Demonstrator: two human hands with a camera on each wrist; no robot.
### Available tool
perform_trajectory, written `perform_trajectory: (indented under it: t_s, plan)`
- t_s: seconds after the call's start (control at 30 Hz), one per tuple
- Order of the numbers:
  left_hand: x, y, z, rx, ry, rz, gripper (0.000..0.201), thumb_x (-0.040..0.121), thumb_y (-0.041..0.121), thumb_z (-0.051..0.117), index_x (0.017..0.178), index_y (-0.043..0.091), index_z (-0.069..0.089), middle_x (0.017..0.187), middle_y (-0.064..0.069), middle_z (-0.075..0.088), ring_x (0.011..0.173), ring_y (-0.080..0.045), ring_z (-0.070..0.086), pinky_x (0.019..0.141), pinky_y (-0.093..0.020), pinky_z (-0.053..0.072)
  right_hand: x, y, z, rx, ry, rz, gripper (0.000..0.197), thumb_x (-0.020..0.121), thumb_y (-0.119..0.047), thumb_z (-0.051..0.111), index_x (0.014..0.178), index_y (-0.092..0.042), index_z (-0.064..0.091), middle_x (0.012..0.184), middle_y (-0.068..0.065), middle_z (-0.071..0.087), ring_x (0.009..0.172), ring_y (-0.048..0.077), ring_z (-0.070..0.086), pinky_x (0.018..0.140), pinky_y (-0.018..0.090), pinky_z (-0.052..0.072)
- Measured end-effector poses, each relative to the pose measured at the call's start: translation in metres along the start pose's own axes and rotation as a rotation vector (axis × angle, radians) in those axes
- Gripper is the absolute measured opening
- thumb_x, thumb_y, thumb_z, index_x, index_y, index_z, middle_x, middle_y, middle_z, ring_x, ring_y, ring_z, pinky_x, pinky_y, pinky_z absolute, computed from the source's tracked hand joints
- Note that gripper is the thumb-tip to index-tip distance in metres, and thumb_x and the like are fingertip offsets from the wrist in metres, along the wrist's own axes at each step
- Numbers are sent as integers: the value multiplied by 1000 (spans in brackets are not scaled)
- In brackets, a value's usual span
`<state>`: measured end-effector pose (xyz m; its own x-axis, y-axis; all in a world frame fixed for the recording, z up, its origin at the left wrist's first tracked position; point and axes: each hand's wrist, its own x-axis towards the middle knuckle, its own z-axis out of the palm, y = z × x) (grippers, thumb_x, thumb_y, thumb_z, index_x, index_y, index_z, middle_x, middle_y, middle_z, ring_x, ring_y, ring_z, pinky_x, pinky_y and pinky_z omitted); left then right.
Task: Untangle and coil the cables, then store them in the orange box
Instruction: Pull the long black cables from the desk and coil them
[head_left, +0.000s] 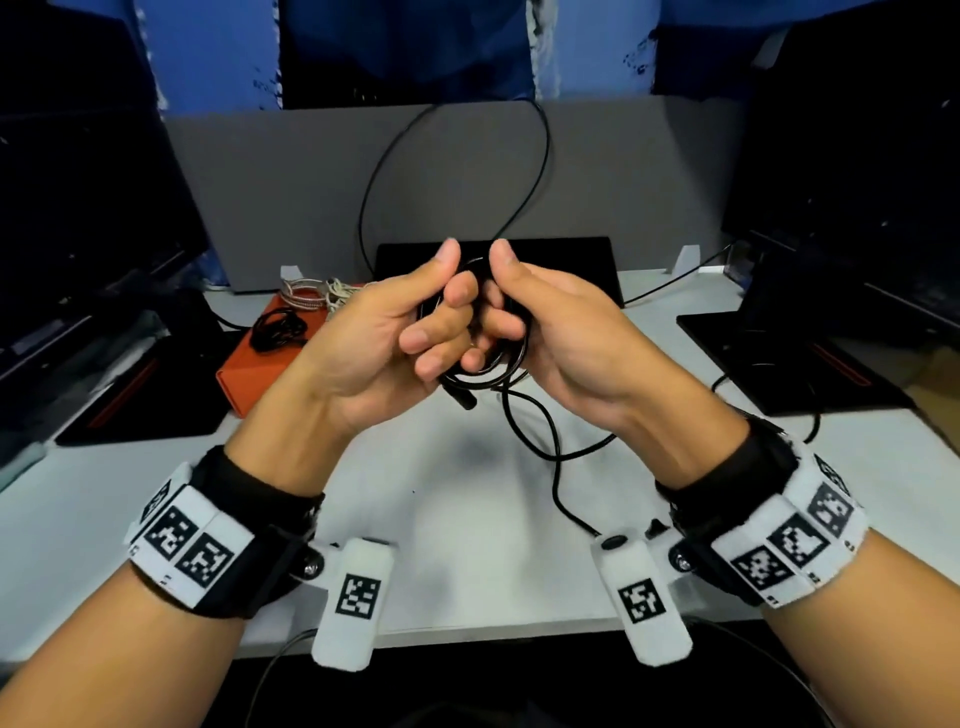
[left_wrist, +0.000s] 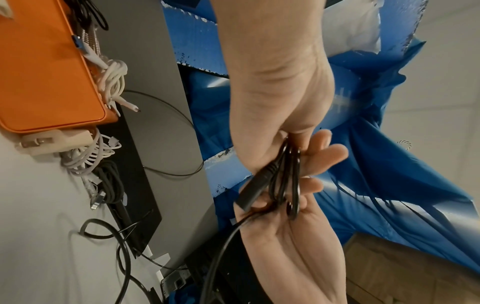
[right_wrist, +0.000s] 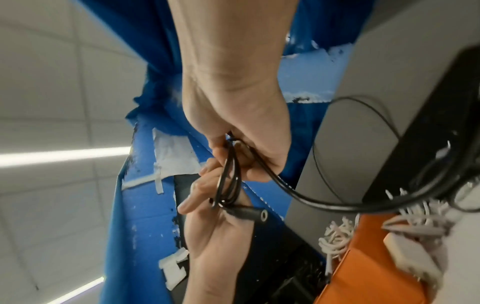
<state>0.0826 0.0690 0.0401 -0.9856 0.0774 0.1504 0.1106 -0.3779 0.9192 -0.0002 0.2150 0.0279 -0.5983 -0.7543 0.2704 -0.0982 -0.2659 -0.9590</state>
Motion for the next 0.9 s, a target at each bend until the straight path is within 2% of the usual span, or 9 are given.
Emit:
perform_trajectory:
  t_s: [0.1, 0.17, 0.27, 0.4, 0.47, 0.53, 0.6, 0.77, 0.9]
  plan:
    - [-3, 3, 5, 8, -16, -5, 50, 106, 42, 33, 68, 18, 56, 37, 8, 38, 36, -10, 46, 66, -25, 53, -2, -3, 9, 124, 73, -5, 42, 107, -43, 50, 77, -14, 44, 58, -2, 25, 57, 19, 35, 60, 28, 47]
    - [-4, 2, 11, 16, -24, -15, 54, 103, 48, 31, 65, 16, 55, 36, 4, 38, 39, -14, 50, 67, -26, 54, -1, -3, 13, 41, 151, -63, 53, 106, -46, 50, 76, -3, 47, 56, 0, 26, 55, 29, 33, 51, 26, 42]
    - [-4, 0, 16, 120, -17, -13, 60, 102, 53, 29, 59, 16, 48, 41, 0, 40, 50, -19, 54, 76, -27, 52, 2, 1, 12, -149, 221, -200, 72, 99, -56, 54, 90, 14, 52, 63, 28, 50, 54, 53, 52, 45, 28, 42]
    - [-6, -2, 18, 156, -40, 8, 58, 104, 47, 31, 56, 16, 42, 48, -2, 40, 55, -22, 52, 72, -25, 53, 2, 0, 14, -192, 288, -296, 72, 97, -60, 55, 86, 11, 51, 82, 45, 54, 58, 55, 60, 39, 45, 47]
    - [-5, -5, 17, 108, -54, 25, 56, 106, 43, 32, 58, 18, 44, 47, 2, 37, 49, -18, 47, 74, -27, 51, 2, 0, 14, -176, 321, -254, 67, 100, -56, 55, 79, 8, 46, 74, 42, 49, 54, 43, 51, 38, 36, 43]
    - [-2, -10, 18, 0, -56, 53, 53, 108, 40, 33, 61, 20, 45, 46, 7, 34, 41, -11, 37, 71, -28, 48, 3, -2, 12, -147, 324, -219, 55, 104, -45, 55, 66, -7, 43, 59, 22, 40, 49, 24, 39, 41, 27, 37]
    - [2, -14, 18, -103, -37, 88, 51, 109, 38, 34, 62, 20, 45, 45, 10, 30, 36, -7, 26, 62, -25, 46, 4, -5, 8, -155, 298, -220, 49, 106, -39, 53, 65, -14, 43, 54, 3, 35, 48, 14, 35, 46, 29, 37]
    - [3, -17, 22, -156, -27, 143, 49, 108, 38, 36, 63, 21, 47, 46, 9, 22, 36, -9, 15, 50, -21, 36, 3, -6, 10, -242, 301, -274, 50, 108, -42, 49, 66, -14, 42, 54, 0, 38, 51, 15, 38, 52, 36, 38]
    - [1, -23, 27, -151, -66, 142, 46, 104, 38, 41, 61, 21, 45, 44, 10, 33, 36, -9, 15, 49, -22, 34, 1, 0, 17, -326, 497, -449, 61, 103, -49, 49, 62, -7, 33, 56, 14, 35, 53, 27, 34, 51, 42, 35]
